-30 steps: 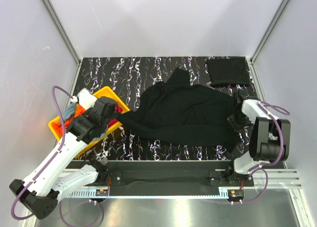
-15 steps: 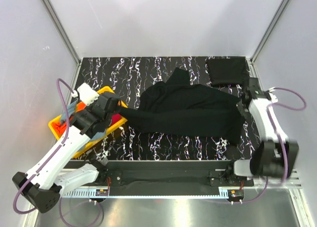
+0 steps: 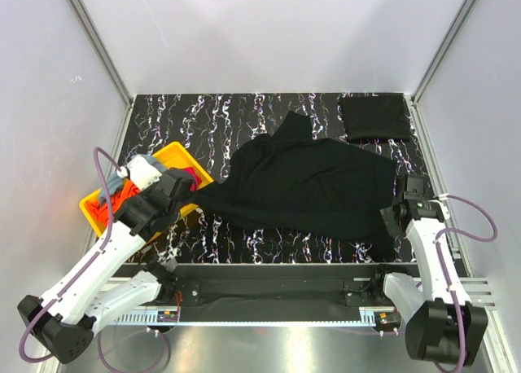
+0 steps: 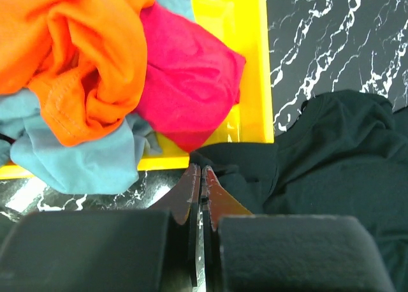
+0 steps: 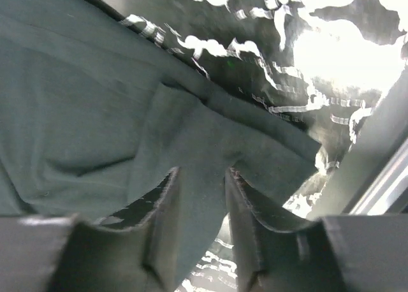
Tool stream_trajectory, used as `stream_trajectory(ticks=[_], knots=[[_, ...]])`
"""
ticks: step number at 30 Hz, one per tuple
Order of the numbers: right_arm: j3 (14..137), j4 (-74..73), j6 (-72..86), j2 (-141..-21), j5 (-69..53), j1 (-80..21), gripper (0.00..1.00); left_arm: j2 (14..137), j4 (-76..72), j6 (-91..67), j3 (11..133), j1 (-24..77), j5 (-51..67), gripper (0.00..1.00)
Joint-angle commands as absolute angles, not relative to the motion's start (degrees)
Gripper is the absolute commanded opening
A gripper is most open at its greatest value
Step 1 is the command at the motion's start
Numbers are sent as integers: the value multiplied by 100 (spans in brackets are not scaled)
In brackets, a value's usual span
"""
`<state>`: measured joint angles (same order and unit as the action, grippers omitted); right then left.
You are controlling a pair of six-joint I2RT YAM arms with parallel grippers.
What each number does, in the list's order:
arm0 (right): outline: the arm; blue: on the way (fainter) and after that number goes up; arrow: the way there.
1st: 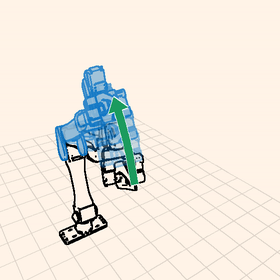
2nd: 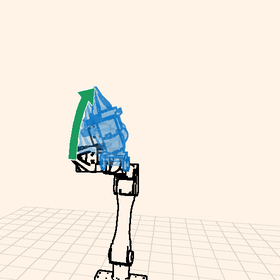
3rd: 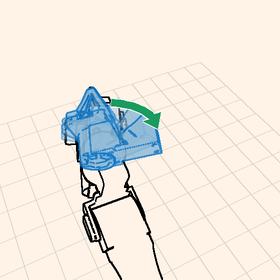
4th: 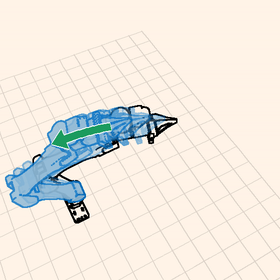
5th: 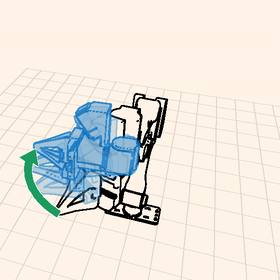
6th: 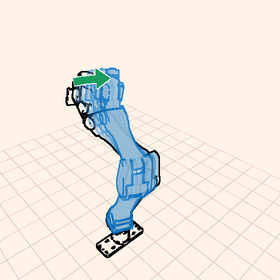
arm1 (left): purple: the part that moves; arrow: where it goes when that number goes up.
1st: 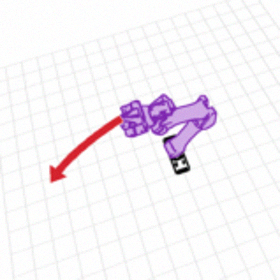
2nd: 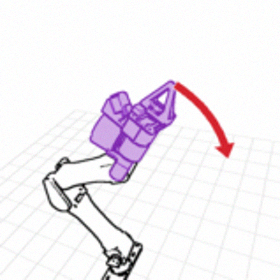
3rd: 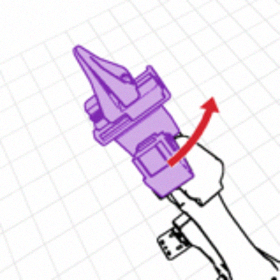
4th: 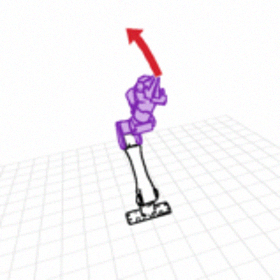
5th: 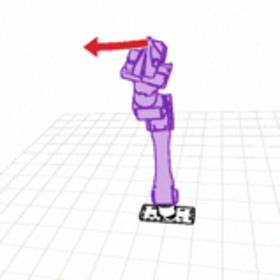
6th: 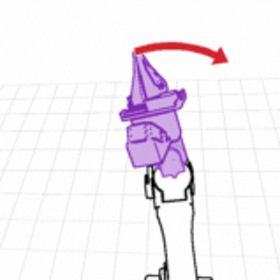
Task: Fold and stack the t-shirts
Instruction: Flatten the tshirt out
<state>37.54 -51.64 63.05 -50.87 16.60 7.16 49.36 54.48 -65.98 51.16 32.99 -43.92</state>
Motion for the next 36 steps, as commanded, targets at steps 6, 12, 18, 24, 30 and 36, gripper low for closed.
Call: stream_trajectory(ticks=[6,12,18,24,30,36], knots=[[4640,-5415,6794,-6053,1529,721,50,4544,5396,-6829,4623,3270,-4096,0],[4895,-5142,6654,-7213,1521,721,48,4553,5388,-6750,4772,3278,-4324,0],[4790,-4766,6636,-7989,1687,738,42,4500,5388,-6741,4799,3305,-4386,0],[4807,-4509,6540,-8560,1925,756,38,4447,5396,-6733,4772,3366,-4438,0],[4834,-4491,6539,-8772,2003,791,32,4412,5405,-6715,4764,3366,-4570,0],[5158,-5009,6355,-8078,2820,800,0,4447,5414,-6715,4895,3375,-4623,0]])
